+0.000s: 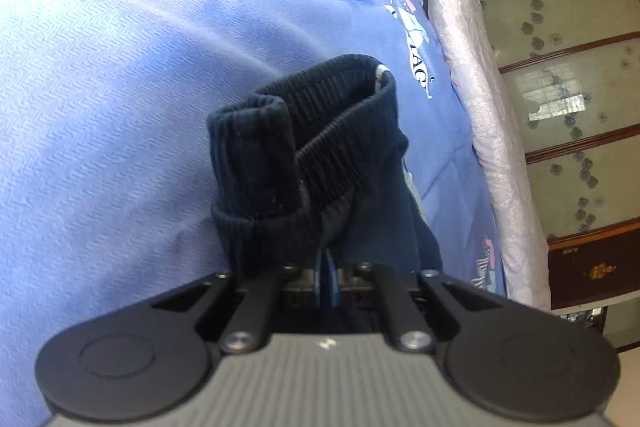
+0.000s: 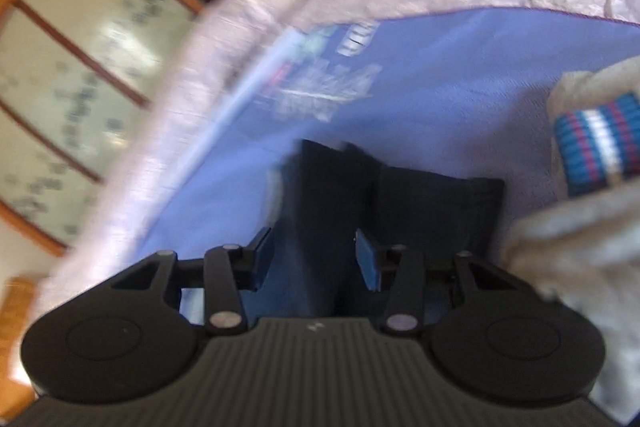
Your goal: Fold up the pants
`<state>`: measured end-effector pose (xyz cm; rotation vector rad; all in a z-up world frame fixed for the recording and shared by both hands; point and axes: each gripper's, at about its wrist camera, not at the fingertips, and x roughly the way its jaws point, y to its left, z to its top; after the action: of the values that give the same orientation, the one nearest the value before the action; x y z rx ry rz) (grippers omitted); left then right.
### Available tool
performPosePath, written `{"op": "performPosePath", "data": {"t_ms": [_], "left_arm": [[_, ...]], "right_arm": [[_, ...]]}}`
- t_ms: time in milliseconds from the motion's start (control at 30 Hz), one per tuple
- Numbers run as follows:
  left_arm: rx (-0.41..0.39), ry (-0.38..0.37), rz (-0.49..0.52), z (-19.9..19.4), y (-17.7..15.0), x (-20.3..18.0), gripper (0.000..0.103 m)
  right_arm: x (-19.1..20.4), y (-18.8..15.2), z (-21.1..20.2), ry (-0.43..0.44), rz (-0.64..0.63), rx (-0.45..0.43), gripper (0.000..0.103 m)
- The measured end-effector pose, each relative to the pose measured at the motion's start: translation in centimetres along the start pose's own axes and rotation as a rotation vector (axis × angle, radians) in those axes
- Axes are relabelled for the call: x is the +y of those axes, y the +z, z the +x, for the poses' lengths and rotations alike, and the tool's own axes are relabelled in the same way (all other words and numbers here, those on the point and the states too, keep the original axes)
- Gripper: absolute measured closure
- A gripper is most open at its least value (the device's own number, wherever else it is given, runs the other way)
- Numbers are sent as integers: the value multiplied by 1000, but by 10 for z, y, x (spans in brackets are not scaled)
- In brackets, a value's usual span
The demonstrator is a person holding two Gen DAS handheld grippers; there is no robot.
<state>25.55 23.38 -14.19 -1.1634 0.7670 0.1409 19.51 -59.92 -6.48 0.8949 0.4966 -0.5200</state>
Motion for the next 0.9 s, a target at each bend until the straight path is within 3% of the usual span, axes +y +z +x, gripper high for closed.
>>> {"op": "performPosePath", "data": {"t_ms": [67, 133, 167, 233, 300, 367, 433, 500, 533, 567, 667, 733, 800, 900], "left_arm": [[-16, -12, -20, -9, 2, 4, 99], [-41, -20, 0, -20, 3, 1, 99], [-46, -27, 8, -26, 4, -1, 99], [-50, -37, 29, -33, 4, -5, 99], [-41, -40, 39, -37, 4, -5, 99], [-26, -35, 35, -38, 5, -2, 99], [-11, -34, 32, -37, 4, 1, 99], [10, -30, 30, -37, 3, 3, 98], [12, -33, 31, -41, 3, 3, 96], [8, -36, 33, -46, 3, 4, 96], [-7, -49, 48, -65, 7, 8, 87], [-17, -61, 35, -76, 11, 13, 80], [-24, -74, 26, -82, 16, 17, 74], [-6, -78, -10, -77, 21, 24, 62]], "right_arm": [[4, -2, 20, -55, -14, 75, 57], [10, -6, 17, -89, -47, 45, 89], [12, -7, 10, -76, -31, 21, 91], [20, -13, -23, -42, -25, -129, 93], [40, -25, -65, -74, -181, -327, 93], [55, -41, -88, -153, -347, -421, 90], [54, -48, -82, -272, -425, -377, 83], [39, -46, -67, -379, -416, -277, 65], [29, -42, -65, -432, -373, -251, 67], [22, -39, -69, -427, -316, -268, 69], [19, -47, -112, -314, -191, -386, 60], [32, -64, -130, -183, -220, -357, 60], [48, -90, -142, -19, -260, -239, 60], [75, -151, -151, 262, -330, 48, 58]]}}
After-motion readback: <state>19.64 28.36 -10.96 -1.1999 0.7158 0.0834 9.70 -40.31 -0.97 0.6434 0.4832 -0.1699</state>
